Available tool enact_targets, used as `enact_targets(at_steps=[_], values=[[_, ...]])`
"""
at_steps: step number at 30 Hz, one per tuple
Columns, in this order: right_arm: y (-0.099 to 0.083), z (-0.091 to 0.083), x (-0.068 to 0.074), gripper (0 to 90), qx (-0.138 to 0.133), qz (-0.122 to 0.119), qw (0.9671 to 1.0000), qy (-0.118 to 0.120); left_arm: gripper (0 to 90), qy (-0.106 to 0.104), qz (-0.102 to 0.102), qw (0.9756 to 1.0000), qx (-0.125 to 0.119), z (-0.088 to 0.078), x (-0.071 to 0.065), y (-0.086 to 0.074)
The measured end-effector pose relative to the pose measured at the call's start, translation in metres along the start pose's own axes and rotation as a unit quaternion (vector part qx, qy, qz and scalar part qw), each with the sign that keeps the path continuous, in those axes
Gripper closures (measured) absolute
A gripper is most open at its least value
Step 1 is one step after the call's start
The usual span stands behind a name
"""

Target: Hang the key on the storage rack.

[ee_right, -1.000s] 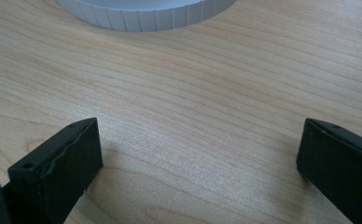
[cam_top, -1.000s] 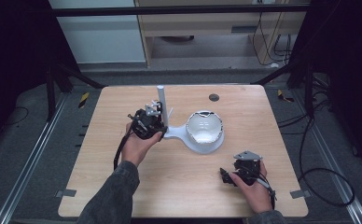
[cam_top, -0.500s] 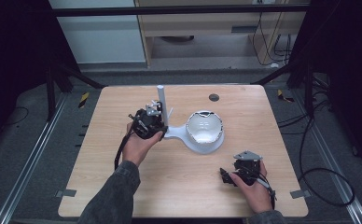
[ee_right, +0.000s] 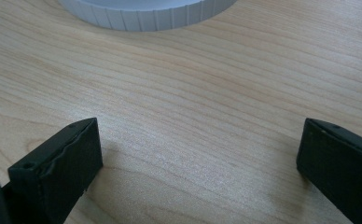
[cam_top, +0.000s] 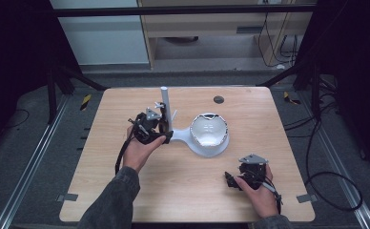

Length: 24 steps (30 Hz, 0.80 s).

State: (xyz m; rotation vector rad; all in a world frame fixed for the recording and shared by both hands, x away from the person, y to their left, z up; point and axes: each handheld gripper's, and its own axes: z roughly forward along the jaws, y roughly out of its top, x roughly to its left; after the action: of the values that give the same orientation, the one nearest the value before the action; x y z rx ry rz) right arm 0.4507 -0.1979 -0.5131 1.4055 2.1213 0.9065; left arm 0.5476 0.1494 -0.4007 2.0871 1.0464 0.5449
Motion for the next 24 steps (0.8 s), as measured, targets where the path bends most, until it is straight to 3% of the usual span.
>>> enact_targets(at_steps=[11,24], values=[[0.0,0.0,0.0,0.5,0.0,0.0,1.0,0.0,8.1,-0.007,0.002,1.0,0.001,-0.01,0.008,-0.009],[0.0,0.0,0.0,0.5,0.0,0.001,1.0,0.0,5.1,-0.012,0.035,0.9992,0.016,-0.027,0.009,-0.019]])
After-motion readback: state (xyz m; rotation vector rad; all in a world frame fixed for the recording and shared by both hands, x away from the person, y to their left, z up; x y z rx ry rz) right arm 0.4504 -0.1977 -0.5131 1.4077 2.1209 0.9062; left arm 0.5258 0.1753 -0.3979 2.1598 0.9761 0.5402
